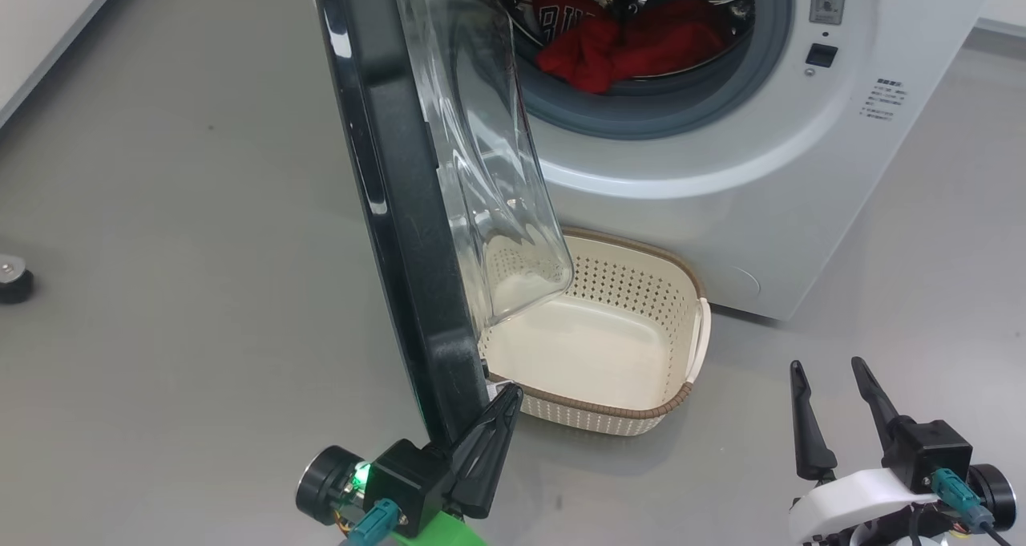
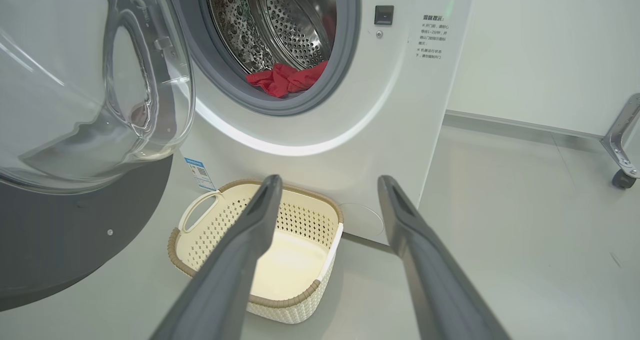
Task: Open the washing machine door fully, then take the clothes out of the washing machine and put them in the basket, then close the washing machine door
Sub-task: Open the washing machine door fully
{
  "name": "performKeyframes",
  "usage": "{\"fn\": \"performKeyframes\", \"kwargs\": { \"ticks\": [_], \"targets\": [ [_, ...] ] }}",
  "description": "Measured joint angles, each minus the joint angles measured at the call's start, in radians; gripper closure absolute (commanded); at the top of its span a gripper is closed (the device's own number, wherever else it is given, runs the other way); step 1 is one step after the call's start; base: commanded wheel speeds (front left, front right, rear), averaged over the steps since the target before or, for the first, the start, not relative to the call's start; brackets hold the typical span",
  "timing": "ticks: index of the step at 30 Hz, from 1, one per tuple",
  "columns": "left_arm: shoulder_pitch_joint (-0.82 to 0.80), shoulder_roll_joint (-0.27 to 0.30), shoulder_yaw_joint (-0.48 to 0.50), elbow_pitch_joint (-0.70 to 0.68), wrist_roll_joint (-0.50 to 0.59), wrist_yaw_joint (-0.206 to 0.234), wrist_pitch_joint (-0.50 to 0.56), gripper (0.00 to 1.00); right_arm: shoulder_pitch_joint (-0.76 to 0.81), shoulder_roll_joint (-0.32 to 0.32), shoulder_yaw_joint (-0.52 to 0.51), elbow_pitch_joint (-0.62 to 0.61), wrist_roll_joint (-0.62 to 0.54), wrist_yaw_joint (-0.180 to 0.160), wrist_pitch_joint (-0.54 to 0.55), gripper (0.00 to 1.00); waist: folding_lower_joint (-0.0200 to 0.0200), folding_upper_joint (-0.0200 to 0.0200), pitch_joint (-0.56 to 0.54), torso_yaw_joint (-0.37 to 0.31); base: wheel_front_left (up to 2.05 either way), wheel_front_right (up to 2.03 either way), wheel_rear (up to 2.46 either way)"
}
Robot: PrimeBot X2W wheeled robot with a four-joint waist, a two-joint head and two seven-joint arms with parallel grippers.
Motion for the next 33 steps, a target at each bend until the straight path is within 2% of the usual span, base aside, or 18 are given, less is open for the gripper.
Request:
{"fn": "performKeyframes", "kwargs": {
  "ticks": [15, 18, 22, 33],
  "targets": [
    [0.027, 0.000, 0.012, 0.013, -0.009, 0.009, -0.013, 1.00, 0.007, 0.004, -0.007, 0.000, -0.002, 0.000, 0.000, 0.00, 0.0000, 0.0000, -0.013, 0.123, 0.00, 0.00, 0.00],
    [0.040, 0.010, 0.040, 0.013, -0.001, 0.019, -0.022, 1.00, 0.007, 0.007, 0.012, 0.003, -0.010, 0.013, 0.000, 0.00, 0.0000, 0.0000, -0.017, 0.142, 0.00, 0.00, 0.00],
    [0.042, 0.034, 0.090, 0.025, 0.002, 0.035, -0.023, 1.00, 0.007, 0.012, 0.021, 0.005, -0.014, 0.016, 0.000, 0.00, 0.0000, 0.0000, -0.023, 0.150, 0.00, 0.00, 0.00],
    [0.042, 0.058, 0.211, 0.072, 0.002, 0.044, -0.049, 1.00, 0.007, 0.014, 0.019, 0.013, -0.019, 0.016, 0.000, 0.00, 0.0000, 0.0000, -0.027, 0.147, 0.00, 0.00, 0.00]
  ]
}}
